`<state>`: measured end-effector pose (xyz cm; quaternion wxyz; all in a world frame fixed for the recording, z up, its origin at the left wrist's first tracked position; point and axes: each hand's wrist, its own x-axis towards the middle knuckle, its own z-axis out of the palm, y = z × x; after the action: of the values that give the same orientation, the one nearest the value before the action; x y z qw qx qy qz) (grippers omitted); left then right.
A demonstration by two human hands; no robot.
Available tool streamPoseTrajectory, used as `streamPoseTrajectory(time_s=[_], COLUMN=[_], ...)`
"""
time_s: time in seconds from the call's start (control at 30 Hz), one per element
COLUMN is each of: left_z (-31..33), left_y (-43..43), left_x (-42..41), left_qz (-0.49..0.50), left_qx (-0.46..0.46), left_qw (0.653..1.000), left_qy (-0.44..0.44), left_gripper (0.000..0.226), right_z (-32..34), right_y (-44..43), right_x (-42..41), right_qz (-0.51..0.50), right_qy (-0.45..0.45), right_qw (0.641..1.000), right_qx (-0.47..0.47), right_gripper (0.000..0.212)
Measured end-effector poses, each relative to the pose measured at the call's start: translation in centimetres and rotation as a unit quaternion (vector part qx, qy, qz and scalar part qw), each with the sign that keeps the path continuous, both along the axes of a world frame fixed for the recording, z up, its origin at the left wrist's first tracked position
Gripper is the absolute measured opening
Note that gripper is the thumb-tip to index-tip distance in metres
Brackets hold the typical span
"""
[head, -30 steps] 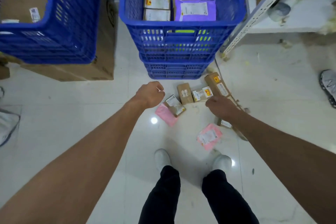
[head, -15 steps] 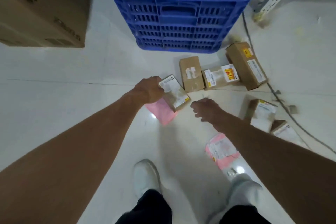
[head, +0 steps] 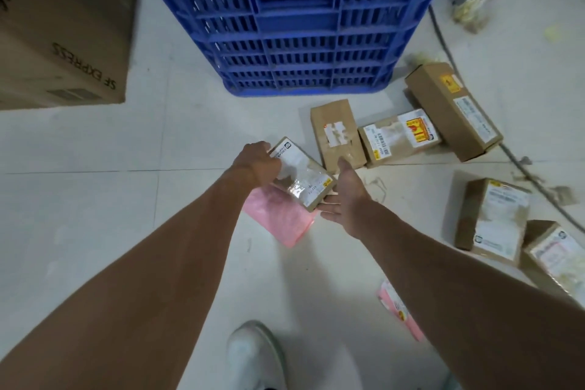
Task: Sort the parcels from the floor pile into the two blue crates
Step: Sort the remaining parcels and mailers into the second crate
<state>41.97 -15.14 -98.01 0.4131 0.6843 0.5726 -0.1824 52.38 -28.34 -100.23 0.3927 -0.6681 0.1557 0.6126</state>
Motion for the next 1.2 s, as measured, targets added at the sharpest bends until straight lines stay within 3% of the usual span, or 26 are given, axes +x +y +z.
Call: streamPoseTrajectory(time_s=[0.13,0.37,0.57,0.67,0.8,0.97,1.0,1.1,1.2], left_z=[3.0,12.0,24.3,31.8,42.2,54.5,56.7,62.8,67.2], left_y=[-0.2,-2.9,-6.8,-8.5,-9.8,-10.6,-10.7,-10.6,-9.5], left_x=[-0.7,-1.5,-2.4,-3.2,-4.7,-6.6,-6.9,-7.8,-8.8], left_qz=[0.058,0.060,0.105,0.124,0.145,0.174,0.177,0.176,0.174], left_qx=[0.027,0.063,0.072,0.051,0.032,0.005,0.006,0.015,0.037], left_qw=[0.997,0.994,0.987,0.982,0.971,0.953,0.949,0.936,0.929], left_qy=[-0.044,-0.061,-0.096,-0.133,-0.186,-0.248,-0.262,-0.303,-0.324], left_gripper=[0.040,0.038,0.038,0.042,0.048,0.052,0.050,0.046,0.043], right_z=[2.9,11.4,24.4,32.4,43.6,55.2,57.6,63.9,68.3], right_y=[-0.6,-3.0,-5.5,-6.5,-7.3,-7.7,-7.5,-6.8,-5.8], right_x=[-1.0,-1.2,-0.5,-0.4,0.2,-0.1,-0.3,-0.8,-1.2], right_qz=[-0.002,-0.027,-0.021,0.025,0.078,0.136,0.144,0.128,0.139], right_qy=[-0.009,-0.056,-0.099,-0.153,-0.196,-0.226,-0.231,-0.239,-0.232], right_qw=[1.000,0.998,0.995,0.988,0.977,0.964,0.961,0.957,0.954], right_qx=[0.010,-0.012,0.005,0.008,0.033,0.037,0.044,0.099,0.133], right_gripper=[0.059,0.070,0.047,0.059,0.058,0.104,0.101,0.062,0.058])
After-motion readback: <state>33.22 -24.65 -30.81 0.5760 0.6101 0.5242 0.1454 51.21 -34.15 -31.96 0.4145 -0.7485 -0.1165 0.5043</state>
